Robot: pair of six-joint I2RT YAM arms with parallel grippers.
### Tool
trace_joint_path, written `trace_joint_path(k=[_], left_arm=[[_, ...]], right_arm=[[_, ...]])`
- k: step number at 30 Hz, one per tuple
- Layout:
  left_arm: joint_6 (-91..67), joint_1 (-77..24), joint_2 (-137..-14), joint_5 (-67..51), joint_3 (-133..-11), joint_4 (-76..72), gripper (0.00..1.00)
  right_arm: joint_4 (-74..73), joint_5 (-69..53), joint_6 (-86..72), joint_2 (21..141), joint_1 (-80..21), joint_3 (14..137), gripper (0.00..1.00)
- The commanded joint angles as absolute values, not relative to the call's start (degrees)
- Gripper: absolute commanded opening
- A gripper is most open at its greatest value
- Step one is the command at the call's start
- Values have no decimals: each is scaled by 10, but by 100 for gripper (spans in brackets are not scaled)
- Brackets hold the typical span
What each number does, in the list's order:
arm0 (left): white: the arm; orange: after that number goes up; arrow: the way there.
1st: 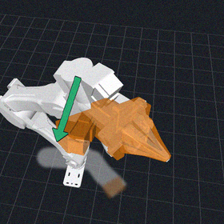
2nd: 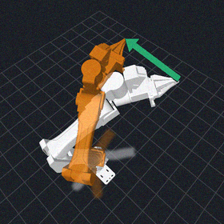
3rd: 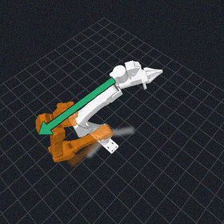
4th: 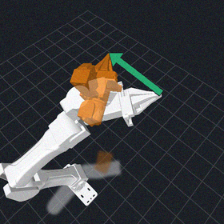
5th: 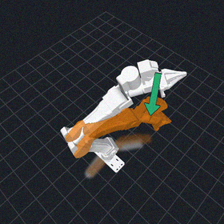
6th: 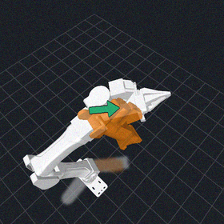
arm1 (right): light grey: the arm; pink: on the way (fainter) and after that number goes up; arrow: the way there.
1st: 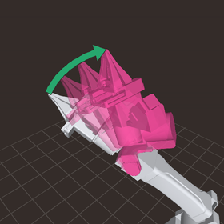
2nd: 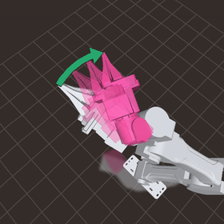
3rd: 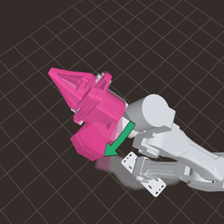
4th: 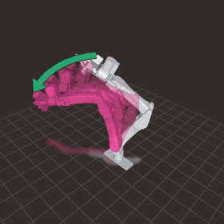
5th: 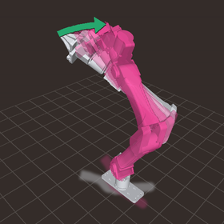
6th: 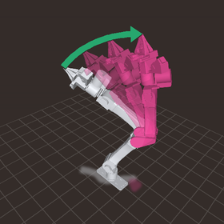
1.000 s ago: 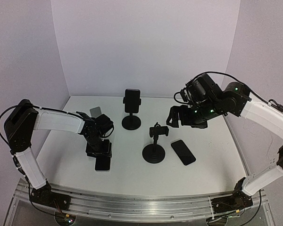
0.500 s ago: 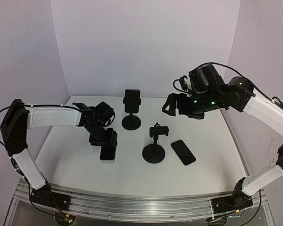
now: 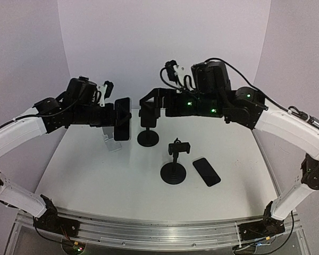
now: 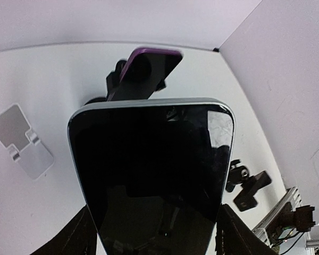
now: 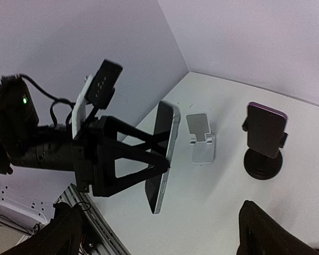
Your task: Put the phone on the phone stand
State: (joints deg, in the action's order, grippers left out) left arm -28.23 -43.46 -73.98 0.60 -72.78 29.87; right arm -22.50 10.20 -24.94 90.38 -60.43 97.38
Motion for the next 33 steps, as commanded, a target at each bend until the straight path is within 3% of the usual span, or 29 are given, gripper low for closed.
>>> trace_joint_path(k=[1,10,13,17,25,28,33], left_arm=[[-240,-436,-702,15,-772,212,0],[-226,-436,-690,9,-790,184,0],[-225,-436,-691,5,-791,177,0],[-219,-436,-690,2,-794,163,0],[-217,-436,-683,-21,-790,164,0],[-221,-436,-680,-25,-788,166,0],[-223,-436,-677,-32,-782,165,0]], right_arm=[[-86,87,-175,946,-650,960,96],[-8,191,-168,1018,-667,965,92],[-5,206,-165,1039,-666,979,87],[-5,217,-166,1062,-665,987,75],[-5,175,-155,1102,-649,1031,41],[-5,168,-159,1105,-643,1036,36],[-5,158,-158,1105,-637,1039,0]])
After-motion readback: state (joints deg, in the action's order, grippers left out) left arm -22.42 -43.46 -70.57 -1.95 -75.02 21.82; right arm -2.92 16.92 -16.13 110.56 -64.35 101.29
